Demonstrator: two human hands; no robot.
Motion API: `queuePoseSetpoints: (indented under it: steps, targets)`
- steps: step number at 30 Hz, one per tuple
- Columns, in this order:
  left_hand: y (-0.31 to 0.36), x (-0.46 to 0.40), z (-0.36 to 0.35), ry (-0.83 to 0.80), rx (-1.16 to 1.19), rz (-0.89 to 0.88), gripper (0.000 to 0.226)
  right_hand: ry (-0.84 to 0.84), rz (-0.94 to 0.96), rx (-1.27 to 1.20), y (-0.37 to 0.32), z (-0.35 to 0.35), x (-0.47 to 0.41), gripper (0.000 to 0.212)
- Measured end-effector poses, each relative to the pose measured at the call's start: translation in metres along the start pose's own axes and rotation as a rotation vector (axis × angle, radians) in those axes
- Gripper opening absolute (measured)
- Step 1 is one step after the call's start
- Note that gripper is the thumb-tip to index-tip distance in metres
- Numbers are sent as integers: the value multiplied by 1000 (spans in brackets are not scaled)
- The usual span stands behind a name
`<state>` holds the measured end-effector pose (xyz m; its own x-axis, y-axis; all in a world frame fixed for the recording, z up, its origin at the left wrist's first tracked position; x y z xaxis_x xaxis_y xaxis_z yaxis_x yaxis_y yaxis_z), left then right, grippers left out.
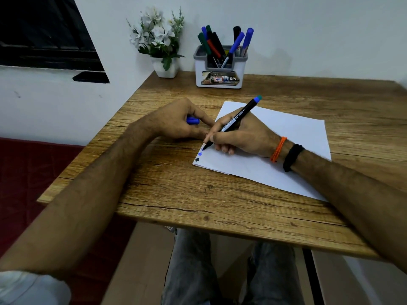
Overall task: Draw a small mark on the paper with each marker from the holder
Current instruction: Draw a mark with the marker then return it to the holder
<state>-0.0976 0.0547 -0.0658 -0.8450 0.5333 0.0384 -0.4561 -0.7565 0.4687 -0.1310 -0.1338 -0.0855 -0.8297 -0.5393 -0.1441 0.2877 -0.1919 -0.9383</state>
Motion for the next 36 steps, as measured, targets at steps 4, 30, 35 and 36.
queuePoseSetpoints:
  steps: [4, 30, 35, 36]
  targets:
    - [0, 0, -1, 6, 1, 2, 29, 20, -5, 0, 1, 0, 0, 11]
    - [0, 0, 0, 11, -10, 11, 33, 67, 15, 7, 0, 0, 0, 10]
    - [2, 1, 1, 8, -10, 8, 34, 67, 19, 19, -1, 0, 0, 10]
    - [2, 0, 1, 8, -9, 11, 34, 79, 20, 18, -1, 0, 1, 10]
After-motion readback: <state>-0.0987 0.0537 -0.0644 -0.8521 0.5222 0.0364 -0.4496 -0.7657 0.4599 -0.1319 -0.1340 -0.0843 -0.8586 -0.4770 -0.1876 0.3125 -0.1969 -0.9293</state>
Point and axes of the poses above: each hand's wrist, its own x-axis away from the middle knuckle, its own z-axis out of the back of the hand, y = z × x, the point moved 1 cm from there along -x, towards the middle knuckle, and after that the axes turned 5 degrees about -x, right-handed, at the moved point
